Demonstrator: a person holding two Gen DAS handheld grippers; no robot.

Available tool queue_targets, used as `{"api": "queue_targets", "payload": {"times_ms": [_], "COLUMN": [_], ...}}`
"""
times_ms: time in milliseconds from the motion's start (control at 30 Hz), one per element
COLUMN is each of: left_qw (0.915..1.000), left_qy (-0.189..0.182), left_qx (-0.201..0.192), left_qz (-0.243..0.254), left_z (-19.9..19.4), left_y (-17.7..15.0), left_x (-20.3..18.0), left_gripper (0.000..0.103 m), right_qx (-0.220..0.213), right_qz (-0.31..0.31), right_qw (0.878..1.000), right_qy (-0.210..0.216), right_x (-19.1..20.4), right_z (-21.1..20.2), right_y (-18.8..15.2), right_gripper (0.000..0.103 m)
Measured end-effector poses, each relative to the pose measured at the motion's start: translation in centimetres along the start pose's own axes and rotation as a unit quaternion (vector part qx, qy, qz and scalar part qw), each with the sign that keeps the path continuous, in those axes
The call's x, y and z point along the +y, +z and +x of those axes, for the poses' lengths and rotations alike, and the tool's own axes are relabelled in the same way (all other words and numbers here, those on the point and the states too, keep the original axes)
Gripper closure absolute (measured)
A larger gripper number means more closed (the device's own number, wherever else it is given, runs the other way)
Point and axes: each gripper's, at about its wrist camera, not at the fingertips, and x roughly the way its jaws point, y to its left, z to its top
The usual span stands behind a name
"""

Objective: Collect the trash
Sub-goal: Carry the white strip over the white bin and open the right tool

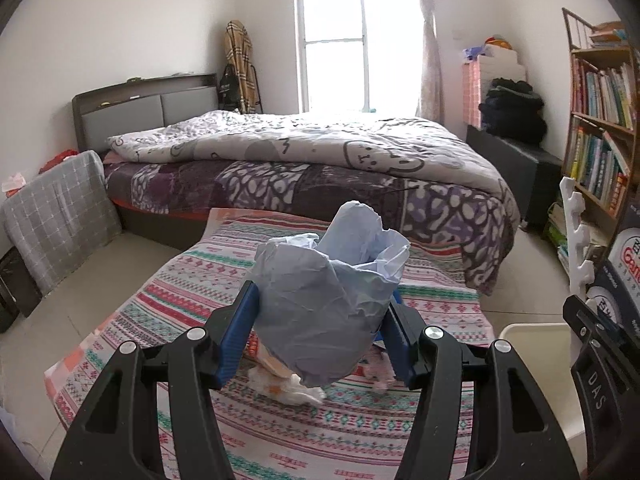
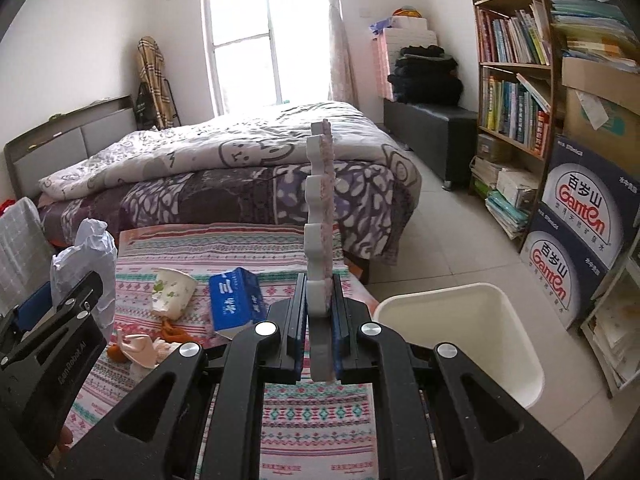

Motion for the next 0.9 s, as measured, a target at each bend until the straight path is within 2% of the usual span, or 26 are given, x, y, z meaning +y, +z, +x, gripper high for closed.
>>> {"api": "queue_targets", "payload": {"times_ms": [433, 700, 800, 900], "left_qw": [0.9990, 0.9966, 0.9954, 0.9941], "left_qy": [-0.036, -0.066, -0.076, -0.085], "left_qx": [0.008, 0.016, 0.017, 0.018], "left_qz": [0.023, 0.047, 0.056, 0.064], "left_z": [0.1, 0.1, 0.0, -0.2], "left_y": [-0.8, -1.6, -2.0, -2.3], "left_x": [-4.2, -7.6, -8.8, -9.9], "left_gripper": [0.044, 0.044, 0.044, 0.043], "right_qx": [0.015, 0.043, 0.044, 0.042], "right_qz": [0.024, 0.071, 0.091, 0.100], "right_qw": [0.998, 0.992, 0.988, 0.986], "right_qy": [-0.047, -0.094, -0.114, -0.128], "right_x": [-5.2, -10.6, -12.7, -13.9], "right_z": [-0.1, 0.5, 0.3, 0.1], "right_y": [0.2, 0.1, 0.0, 0.0], "right_gripper": [0.093, 0.089, 0.063, 0.052]}}
